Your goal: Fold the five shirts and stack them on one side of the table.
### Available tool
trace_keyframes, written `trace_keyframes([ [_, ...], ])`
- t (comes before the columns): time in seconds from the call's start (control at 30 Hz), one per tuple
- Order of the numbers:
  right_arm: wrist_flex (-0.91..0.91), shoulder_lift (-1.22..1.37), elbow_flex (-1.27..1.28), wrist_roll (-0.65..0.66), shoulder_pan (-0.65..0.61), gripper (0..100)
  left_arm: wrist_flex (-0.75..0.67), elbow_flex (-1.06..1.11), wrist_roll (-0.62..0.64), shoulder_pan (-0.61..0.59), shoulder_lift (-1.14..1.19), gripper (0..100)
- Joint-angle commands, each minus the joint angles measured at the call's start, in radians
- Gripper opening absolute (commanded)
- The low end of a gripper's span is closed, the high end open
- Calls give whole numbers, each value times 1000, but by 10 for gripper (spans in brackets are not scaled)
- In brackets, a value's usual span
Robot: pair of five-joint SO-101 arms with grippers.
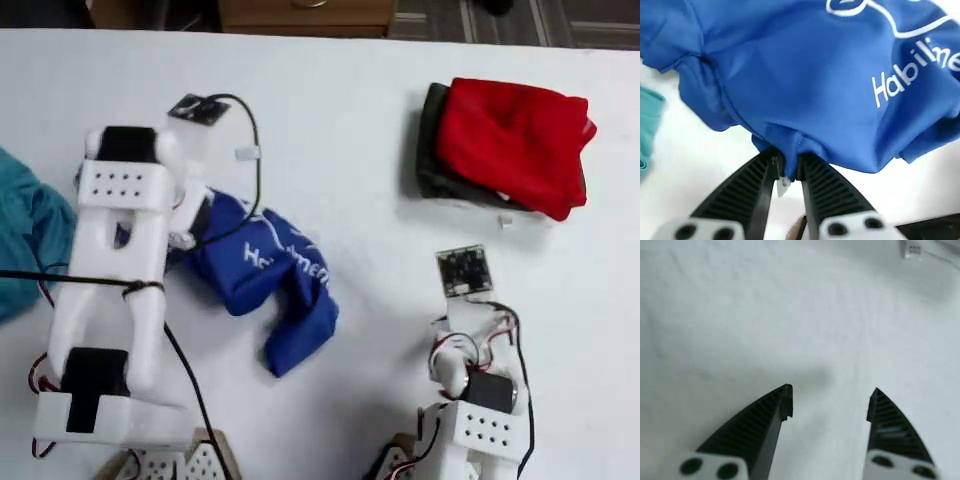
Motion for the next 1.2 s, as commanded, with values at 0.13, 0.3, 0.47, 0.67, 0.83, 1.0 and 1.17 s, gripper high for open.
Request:
trace_keyframes([
  [0.13, 54, 2, -219, -31, -50, 244, -107, 203, -6, -28, -3, 80],
  [0.3, 51, 189, -305, -31, -50, 244, -252, 341, 43, -25, -3, 81],
  [0.47, 7, 456, -405, -32, -47, 244, -298, 378, 58, -20, 0, 82],
  [0.67, 1, 659, -519, -34, -51, 244, -290, 372, 60, -18, -3, 90],
  [0.83, -4, 727, -548, -34, -51, 243, -293, 363, 87, -18, 0, 142],
  [1.0, -15, 736, -543, -34, -51, 243, -290, 317, 92, -8, 2, 143],
  [1.17, -15, 736, -543, -34, -51, 243, -288, 268, 94, -8, 2, 143],
])
